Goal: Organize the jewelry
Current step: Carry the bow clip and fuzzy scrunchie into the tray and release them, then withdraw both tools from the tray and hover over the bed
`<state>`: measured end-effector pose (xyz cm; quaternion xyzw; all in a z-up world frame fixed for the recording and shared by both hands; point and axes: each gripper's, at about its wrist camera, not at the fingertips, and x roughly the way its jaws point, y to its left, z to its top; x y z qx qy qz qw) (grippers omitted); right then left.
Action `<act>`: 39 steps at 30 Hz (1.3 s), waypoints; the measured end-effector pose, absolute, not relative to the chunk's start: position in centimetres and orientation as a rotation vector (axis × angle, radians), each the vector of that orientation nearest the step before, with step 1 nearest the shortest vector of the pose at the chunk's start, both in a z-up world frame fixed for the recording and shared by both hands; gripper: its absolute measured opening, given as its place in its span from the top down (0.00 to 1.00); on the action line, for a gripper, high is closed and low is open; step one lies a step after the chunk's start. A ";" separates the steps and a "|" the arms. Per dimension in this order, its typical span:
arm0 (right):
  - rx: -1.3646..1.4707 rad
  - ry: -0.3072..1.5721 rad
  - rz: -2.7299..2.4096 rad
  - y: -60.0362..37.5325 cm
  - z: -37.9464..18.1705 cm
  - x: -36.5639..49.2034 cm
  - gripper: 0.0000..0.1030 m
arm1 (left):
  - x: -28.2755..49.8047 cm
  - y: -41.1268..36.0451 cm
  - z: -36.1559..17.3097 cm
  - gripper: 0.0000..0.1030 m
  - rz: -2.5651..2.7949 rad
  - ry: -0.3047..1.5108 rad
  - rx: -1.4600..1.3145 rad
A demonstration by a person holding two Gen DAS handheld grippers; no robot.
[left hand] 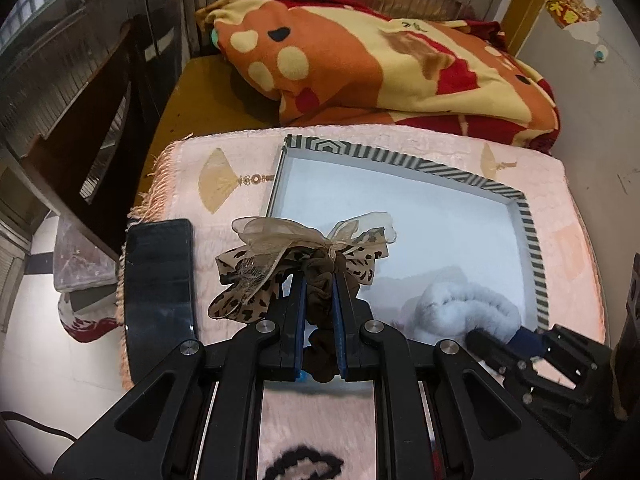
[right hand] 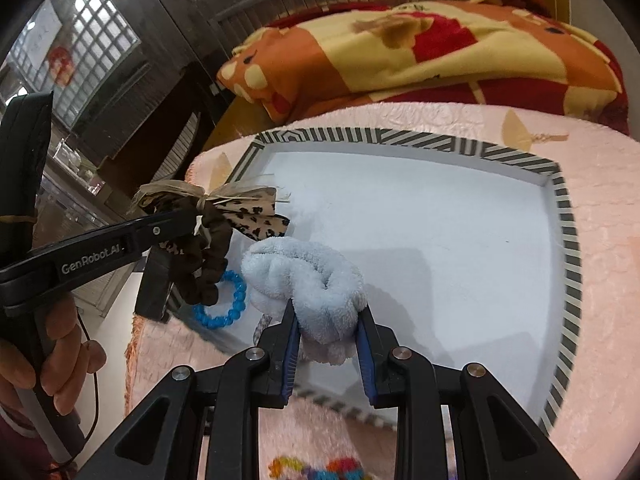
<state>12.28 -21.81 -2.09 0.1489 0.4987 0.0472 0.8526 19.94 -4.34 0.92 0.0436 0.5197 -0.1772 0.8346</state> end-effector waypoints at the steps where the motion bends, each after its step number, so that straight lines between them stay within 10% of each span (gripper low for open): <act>1: 0.314 1.056 0.100 -21.8 -2.3 12.7 0.76 | 20.6 -4.4 0.5 0.89 -0.372 1.109 0.093; 20: 0.323 1.122 0.122 -21.2 -4.8 16.0 0.61 | 23.8 -4.0 -2.8 0.88 -0.326 1.169 0.094; 28: 0.338 1.086 0.098 -22.2 -3.2 13.5 0.57 | 23.0 -3.7 -1.4 0.57 -0.311 1.142 0.080; 39: 0.340 1.009 0.056 -22.7 -0.1 8.6 0.49 | 18.7 -3.3 1.8 0.53 -0.289 1.076 0.096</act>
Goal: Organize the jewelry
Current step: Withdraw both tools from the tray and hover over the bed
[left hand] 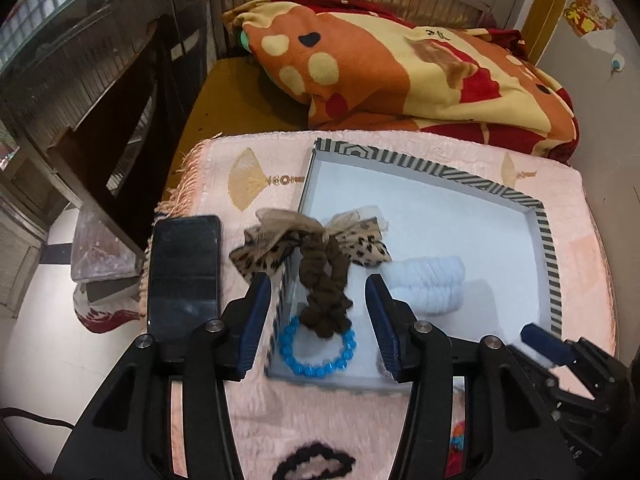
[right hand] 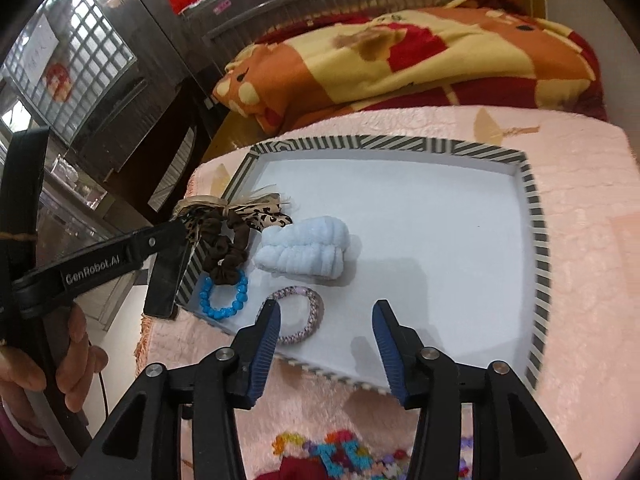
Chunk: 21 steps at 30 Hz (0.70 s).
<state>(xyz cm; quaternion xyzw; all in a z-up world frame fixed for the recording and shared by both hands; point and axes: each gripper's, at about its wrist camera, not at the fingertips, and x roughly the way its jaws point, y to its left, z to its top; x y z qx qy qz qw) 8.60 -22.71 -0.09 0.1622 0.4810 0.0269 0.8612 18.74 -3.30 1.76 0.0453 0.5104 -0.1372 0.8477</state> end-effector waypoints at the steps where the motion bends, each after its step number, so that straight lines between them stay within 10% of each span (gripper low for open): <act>1: 0.334 1.003 0.052 -22.7 0.1 8.2 0.44 | 18.3 -3.2 1.9 0.53 -0.289 1.073 0.093; 21: 0.269 0.956 0.043 -23.3 2.4 -1.1 0.38 | 6.1 -4.1 2.6 0.53 -0.244 1.046 0.100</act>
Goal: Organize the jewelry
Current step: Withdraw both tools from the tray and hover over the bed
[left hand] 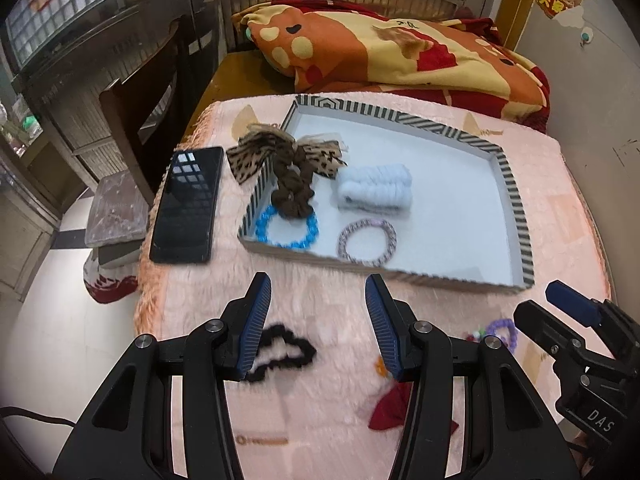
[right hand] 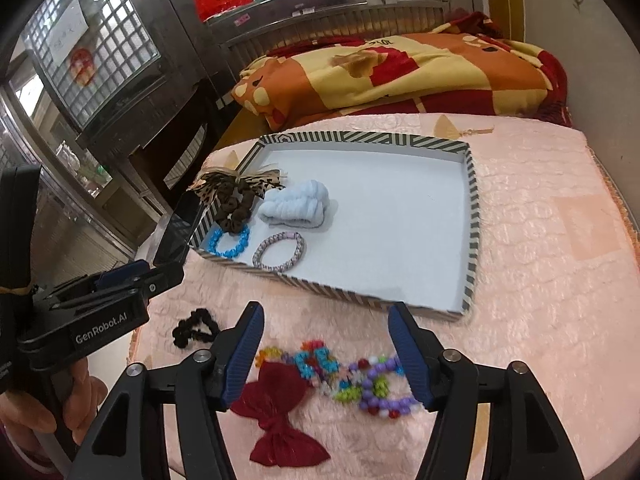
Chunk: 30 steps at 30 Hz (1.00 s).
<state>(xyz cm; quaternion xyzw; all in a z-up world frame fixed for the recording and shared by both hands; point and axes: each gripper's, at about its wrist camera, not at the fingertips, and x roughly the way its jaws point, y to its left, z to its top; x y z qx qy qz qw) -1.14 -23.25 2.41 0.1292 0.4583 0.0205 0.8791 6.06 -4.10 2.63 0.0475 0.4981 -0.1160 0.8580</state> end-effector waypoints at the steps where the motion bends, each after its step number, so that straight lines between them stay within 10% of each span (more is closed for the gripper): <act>1: 0.271 0.952 0.042 -23.3 2.5 -1.5 0.38 | 5.7 -4.1 2.6 0.53 -0.241 1.047 0.096; 30: 0.246 0.974 0.031 -23.2 1.9 -7.0 0.37 | -1.1 -4.4 2.2 0.53 -0.226 1.035 0.107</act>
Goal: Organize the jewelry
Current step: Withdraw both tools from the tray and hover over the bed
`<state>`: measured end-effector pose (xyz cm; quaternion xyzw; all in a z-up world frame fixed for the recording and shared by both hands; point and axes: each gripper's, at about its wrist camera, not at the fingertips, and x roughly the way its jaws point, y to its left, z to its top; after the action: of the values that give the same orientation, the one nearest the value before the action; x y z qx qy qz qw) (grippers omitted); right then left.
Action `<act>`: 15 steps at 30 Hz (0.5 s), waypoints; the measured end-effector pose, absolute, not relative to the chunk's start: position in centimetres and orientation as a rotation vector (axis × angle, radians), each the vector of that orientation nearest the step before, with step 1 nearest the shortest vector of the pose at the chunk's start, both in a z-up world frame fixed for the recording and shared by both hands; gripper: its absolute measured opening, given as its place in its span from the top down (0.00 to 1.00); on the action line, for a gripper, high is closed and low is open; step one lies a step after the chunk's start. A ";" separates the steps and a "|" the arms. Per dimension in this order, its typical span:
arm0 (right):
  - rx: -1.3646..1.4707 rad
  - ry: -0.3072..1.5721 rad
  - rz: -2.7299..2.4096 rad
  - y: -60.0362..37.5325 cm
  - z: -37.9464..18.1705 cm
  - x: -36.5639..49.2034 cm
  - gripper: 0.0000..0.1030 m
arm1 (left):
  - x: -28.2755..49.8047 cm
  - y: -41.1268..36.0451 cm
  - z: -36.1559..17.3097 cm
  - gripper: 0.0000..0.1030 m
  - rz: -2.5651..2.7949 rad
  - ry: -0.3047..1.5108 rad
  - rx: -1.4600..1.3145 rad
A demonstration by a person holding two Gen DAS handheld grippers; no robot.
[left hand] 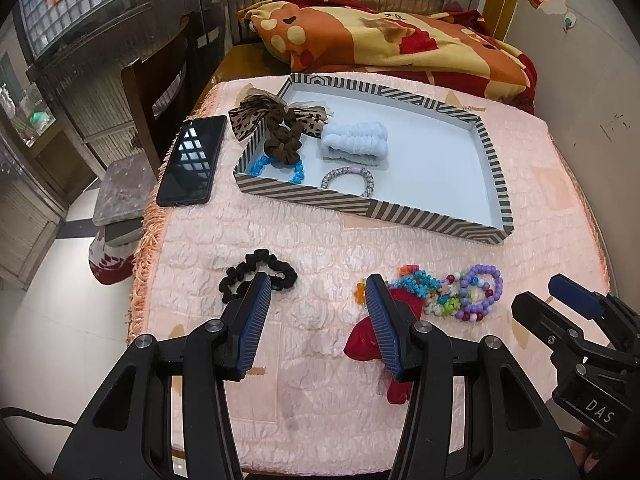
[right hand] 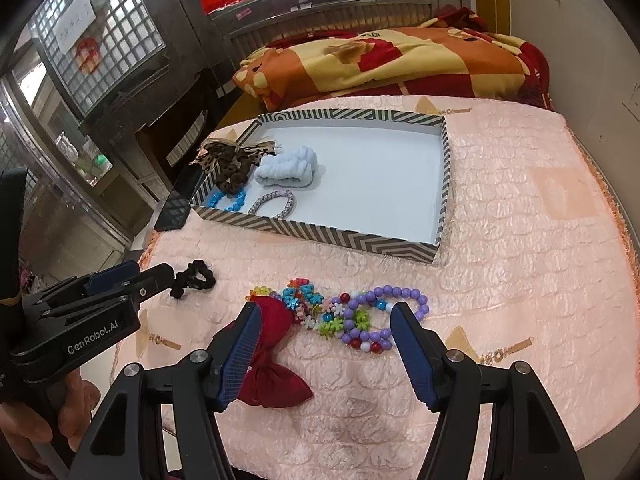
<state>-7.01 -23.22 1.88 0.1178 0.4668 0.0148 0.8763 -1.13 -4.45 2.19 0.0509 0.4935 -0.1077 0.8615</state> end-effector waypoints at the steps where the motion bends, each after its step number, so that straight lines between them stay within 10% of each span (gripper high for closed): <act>1: 0.244 0.975 0.032 -23.1 1.9 -7.1 0.37 | -1.1 -4.4 2.2 0.53 -0.225 1.037 0.105; 15: 0.240 0.985 0.036 -22.8 1.6 -7.1 0.37 | -1.4 -4.2 1.9 0.53 -0.225 1.044 0.105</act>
<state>-7.07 -22.76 1.61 0.1149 0.4715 0.0173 0.8742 -1.36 -4.18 1.88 0.0501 0.4975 -0.1069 0.8594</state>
